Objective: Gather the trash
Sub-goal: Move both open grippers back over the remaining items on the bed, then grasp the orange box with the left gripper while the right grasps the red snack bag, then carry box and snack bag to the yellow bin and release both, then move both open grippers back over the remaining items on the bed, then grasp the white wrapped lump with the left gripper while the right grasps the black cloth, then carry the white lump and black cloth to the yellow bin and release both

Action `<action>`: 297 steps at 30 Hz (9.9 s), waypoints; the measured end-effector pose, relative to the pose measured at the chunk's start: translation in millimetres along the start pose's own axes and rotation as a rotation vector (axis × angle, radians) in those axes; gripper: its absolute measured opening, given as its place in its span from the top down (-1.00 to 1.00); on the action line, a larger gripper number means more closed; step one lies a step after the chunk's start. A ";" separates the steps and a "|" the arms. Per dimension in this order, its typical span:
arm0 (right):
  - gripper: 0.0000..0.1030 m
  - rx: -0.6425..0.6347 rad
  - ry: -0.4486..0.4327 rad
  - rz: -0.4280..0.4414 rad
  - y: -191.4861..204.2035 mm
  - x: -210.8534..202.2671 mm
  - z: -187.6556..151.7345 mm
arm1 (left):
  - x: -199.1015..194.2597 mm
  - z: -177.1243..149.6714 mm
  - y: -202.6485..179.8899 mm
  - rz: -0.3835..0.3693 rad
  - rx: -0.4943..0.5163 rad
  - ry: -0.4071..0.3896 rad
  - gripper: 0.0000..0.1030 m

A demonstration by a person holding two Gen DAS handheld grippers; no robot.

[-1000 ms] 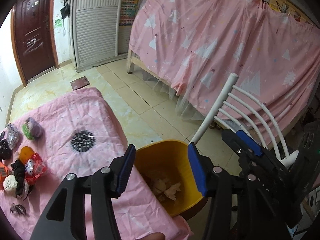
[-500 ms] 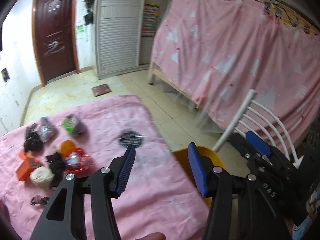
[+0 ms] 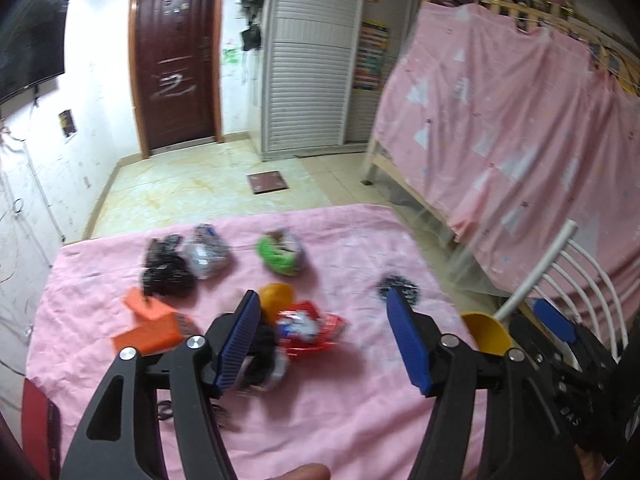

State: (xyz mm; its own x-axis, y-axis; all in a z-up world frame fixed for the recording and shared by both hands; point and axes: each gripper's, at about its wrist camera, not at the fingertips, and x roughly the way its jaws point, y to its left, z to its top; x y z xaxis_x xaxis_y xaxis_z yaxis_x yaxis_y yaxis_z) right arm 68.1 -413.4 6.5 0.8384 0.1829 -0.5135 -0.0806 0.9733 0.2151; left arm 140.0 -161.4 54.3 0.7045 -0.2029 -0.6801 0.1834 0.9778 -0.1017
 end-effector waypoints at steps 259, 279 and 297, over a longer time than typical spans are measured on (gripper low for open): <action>0.36 0.001 0.144 0.328 64.5 74.7 17.7 | 66.5 -47.4 84.6 0.085 -0.155 0.201 0.09; 0.36 0.125 0.025 0.278 -26.7 32.4 21.0 | 42.4 -32.8 11.0 0.112 -0.039 0.138 0.10; 0.34 0.215 -0.053 0.129 -93.7 -10.8 12.8 | 34.4 -23.9 -78.0 0.019 0.096 0.119 0.10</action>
State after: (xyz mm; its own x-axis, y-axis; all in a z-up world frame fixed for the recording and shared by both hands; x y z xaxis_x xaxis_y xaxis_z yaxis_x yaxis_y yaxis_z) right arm 73.5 -508.4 2.6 0.8561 0.2906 -0.4273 -0.0771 0.8895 0.4505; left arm 133.6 -243.3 21.5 0.6235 -0.1716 -0.7627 0.2399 0.9705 -0.0222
